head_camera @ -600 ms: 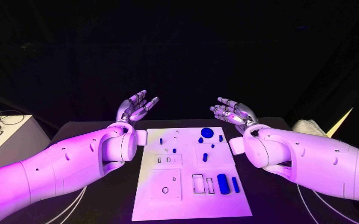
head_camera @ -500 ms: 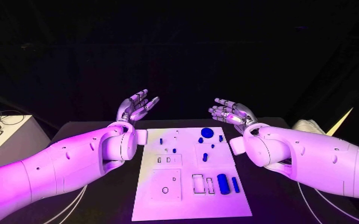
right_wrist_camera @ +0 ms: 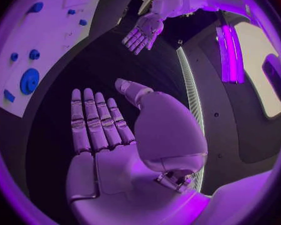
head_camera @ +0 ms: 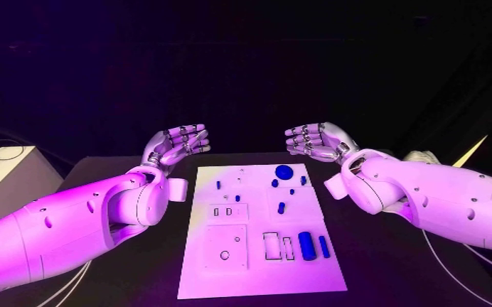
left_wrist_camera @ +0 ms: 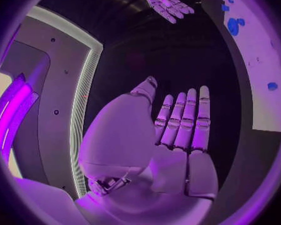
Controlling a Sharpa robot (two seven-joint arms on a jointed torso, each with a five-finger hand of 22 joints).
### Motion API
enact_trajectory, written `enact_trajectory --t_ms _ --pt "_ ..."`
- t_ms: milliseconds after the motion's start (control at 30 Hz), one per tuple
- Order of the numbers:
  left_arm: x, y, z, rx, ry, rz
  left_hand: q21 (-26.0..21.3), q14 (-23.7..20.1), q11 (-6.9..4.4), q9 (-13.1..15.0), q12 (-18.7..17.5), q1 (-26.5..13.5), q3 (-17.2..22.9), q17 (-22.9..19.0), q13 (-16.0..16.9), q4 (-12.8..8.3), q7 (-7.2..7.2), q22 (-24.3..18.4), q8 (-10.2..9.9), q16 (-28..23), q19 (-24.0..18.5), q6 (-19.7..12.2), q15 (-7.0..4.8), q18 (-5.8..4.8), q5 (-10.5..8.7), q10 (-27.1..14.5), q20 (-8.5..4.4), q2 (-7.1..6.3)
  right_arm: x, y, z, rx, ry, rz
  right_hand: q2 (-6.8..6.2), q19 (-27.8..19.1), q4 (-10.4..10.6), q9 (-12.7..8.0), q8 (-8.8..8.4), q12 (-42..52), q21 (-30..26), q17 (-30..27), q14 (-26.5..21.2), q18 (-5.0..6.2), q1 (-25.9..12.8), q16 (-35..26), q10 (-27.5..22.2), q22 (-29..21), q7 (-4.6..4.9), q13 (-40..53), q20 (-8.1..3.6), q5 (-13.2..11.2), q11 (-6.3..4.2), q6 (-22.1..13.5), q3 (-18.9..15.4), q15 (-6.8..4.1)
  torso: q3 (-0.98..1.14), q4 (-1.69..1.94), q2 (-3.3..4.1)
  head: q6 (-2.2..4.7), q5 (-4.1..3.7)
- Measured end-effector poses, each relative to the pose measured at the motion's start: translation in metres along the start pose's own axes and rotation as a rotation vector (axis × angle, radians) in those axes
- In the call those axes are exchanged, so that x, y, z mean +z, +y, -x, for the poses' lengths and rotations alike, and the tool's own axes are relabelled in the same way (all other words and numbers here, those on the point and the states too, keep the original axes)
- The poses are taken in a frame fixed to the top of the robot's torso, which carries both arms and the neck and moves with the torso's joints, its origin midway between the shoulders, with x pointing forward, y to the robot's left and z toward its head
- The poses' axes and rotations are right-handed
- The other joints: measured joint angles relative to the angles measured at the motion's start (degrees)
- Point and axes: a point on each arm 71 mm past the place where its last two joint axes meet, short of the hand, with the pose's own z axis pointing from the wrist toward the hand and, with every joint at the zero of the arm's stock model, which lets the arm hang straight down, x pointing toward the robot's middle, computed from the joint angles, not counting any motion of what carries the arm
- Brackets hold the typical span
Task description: Assemble the parts on the task board
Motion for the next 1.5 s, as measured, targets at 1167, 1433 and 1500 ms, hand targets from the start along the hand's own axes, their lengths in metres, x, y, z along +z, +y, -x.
enact_trajectory --t_ms 1167,1433,1500 --pt "-0.039 -0.047 -0.025 -0.06 0.266 -0.034 36.58 4.27 -2.63 -0.46 -1.33 -3.28 9.98 22.37 0.2 -6.01 1.39 22.59 2.1 34.4 3.3 4.0 -4.52 -0.03 0.0 7.03 -5.22 -4.02 0.017 0.024 -0.008 -0.922 0.191 0.11 -6.67 33.15 1.05 5.08 1.53 -0.93 62.04 58.66 31.5 -3.63 0.62 61.78 13.46 56.72 -2.31 0.91 -9.69 -4.79 -6.32 14.72 1.68 -10.03 -1.54 1.94 6.99 1.15 -2.77" --pt "-0.04 -0.05 -0.026 -0.06 0.283 -0.033 37.24 4.15 -2.63 -0.46 -1.33 -3.69 10.14 22.51 0.2 -5.85 1.39 23.05 2.1 34.93 2.89 4.0 -4.62 -0.03 0.0 7.03 -5.22 -4.06 0.021 0.02 -0.014 -0.98 0.194 0.085 -6.96 33.86 1.81 5.5 1.32 -0.85 64.39 61.71 31.57 -3.63 0.46 65.1 12.45 59.99 -2.05 1.18 -9.38 -4.79 -6.14 14.44 0.92 -9.68 -1.81 2.4 7.55 1.1 -3.04" --pt "-0.04 -0.05 -0.026 -0.06 0.286 -0.032 37.39 4.08 -2.63 -0.46 -1.33 -3.73 10.14 22.52 0.2 -5.85 1.39 23.1 2.1 35.04 2.89 4.0 -4.7 -0.03 0.0 7.03 -5.22 -4.01 0.023 0.019 -0.014 -0.991 0.192 0.079 -6.96 34.2 1.94 5.56 1.32 -0.62 64.77 62.2 31.57 -3.62 0.46 65.36 12.45 60.55 -2.05 1.25 -9.44 -4.56 -6.14 14.44 0.79 -9.68 -1.86 2.47 7.67 1.08 -3.09"
